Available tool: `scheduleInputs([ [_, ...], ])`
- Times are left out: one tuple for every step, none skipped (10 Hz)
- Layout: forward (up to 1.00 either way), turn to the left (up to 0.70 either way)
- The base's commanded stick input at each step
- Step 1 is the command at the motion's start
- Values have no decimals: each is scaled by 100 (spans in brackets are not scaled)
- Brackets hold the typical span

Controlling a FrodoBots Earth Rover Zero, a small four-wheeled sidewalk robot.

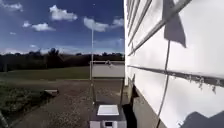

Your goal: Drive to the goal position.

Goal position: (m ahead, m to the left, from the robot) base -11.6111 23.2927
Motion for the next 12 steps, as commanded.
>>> scheduleInputs([
  [-70, 1],
  [0, 0],
  [0, 0],
  [0, 0],
  [0, 0],
  [0, 0],
  [0, 0],
  [0, 0],
  [0, 0],
  [0, 0],
  [0, 28],
  [0, 70],
])
